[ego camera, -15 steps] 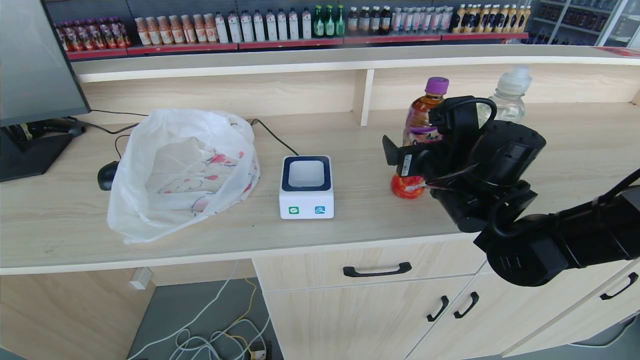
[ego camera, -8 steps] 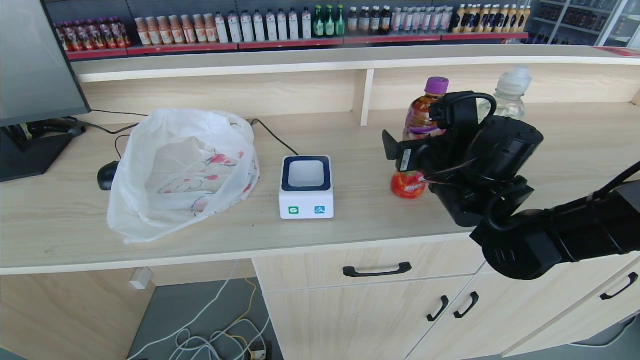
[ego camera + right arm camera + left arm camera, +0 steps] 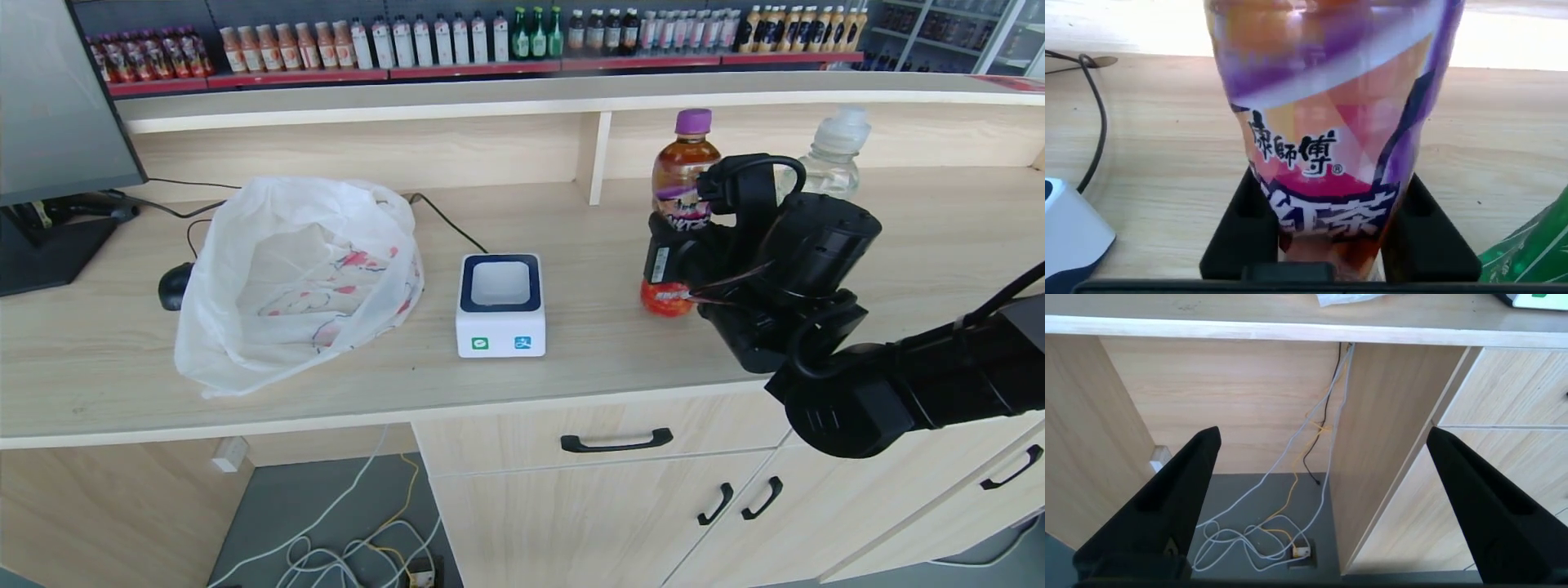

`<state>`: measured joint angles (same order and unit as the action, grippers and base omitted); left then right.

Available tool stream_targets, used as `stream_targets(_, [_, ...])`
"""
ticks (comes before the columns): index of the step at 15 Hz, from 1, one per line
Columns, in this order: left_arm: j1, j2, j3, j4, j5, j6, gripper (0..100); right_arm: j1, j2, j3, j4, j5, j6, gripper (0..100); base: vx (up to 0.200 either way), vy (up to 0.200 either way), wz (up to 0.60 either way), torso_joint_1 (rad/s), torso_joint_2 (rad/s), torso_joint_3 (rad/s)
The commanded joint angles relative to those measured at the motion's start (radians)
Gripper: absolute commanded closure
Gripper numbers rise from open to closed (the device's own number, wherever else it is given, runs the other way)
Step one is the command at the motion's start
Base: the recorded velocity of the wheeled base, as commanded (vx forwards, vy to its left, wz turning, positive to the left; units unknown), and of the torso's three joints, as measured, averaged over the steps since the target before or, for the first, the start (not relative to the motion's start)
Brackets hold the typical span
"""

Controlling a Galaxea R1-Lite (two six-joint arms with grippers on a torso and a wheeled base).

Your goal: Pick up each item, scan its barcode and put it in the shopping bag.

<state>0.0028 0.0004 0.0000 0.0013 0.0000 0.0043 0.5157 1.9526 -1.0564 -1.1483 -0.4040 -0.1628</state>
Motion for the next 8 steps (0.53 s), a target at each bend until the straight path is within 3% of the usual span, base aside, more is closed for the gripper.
stream_targets(1, [0.0,0.0,0.0,0.0,0.0,0.0,0,0.001,-0.012,-0.001,-0.005,-0.001,0.006,100,0.0,0.0,0.0,0.0,0.0,0.0])
stream_targets(8, [0.0,0.0,0.0,0.0,0.0,0.0,0,0.003,-0.055,0.001,-0.005,-0.001,0.009,100,0.0,0.0,0.0,0.0,0.0,0.0])
